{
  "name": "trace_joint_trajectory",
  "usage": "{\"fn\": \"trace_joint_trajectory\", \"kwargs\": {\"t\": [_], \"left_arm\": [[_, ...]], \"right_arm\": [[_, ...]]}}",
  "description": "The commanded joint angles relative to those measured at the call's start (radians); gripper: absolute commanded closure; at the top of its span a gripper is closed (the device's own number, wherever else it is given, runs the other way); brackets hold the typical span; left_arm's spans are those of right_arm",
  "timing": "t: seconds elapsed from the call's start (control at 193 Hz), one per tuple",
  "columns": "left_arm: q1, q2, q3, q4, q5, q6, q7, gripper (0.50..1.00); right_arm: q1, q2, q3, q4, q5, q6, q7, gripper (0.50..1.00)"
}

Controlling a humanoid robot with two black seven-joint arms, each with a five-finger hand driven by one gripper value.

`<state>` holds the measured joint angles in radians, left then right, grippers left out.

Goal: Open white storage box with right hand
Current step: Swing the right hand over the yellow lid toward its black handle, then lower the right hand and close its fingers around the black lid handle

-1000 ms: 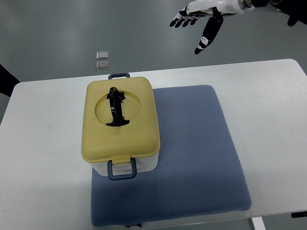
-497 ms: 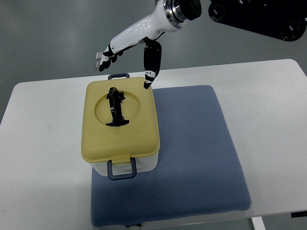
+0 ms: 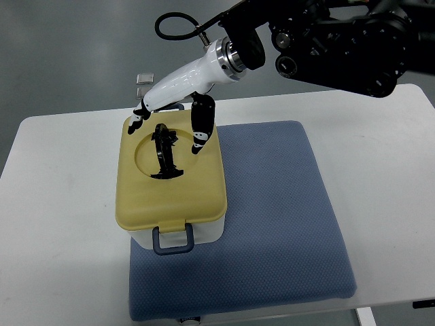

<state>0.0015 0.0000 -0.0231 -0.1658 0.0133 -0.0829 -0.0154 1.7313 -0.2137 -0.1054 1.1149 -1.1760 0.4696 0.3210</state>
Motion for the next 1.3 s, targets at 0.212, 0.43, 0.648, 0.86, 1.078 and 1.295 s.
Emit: {"fn": "trace_joint_trajectory", "kwargs": {"t": [0.212, 0.43, 0.648, 0.86, 1.078, 1.295], "left_arm": [[0.000, 0.000, 0.000, 0.000, -0.001, 0.000, 0.000, 0.500], [0.000, 0.000, 0.000, 0.000, -0.001, 0.000, 0.000, 0.500], [0.000, 0.000, 0.000, 0.000, -0.001, 0.000, 0.000, 0.500], [0.000, 0.000, 0.000, 0.000, -0.001, 0.000, 0.000, 0.500], [0.000, 0.000, 0.000, 0.000, 0.000, 0.000, 0.000, 0.500], [0.000, 0.000, 0.000, 0.000, 0.000, 0.000, 0.000, 0.500]], "right_arm": [[-0.039, 0.036, 0.000, -0.004, -0.004, -0.127, 0.018, 0.576], [-0.075, 0.051, 0.000, -0.007, -0.042, -0.189, 0.018, 0.579], [-0.102, 0.059, -0.004, -0.015, -0.070, -0.207, 0.018, 0.579], [-0.113, 0.059, -0.004, -0.024, -0.074, -0.227, 0.018, 0.583], [-0.133, 0.059, -0.005, -0.027, -0.108, -0.244, 0.018, 0.601], [-0.141, 0.059, -0.013, -0.038, -0.120, -0.258, 0.018, 0.638]]}}
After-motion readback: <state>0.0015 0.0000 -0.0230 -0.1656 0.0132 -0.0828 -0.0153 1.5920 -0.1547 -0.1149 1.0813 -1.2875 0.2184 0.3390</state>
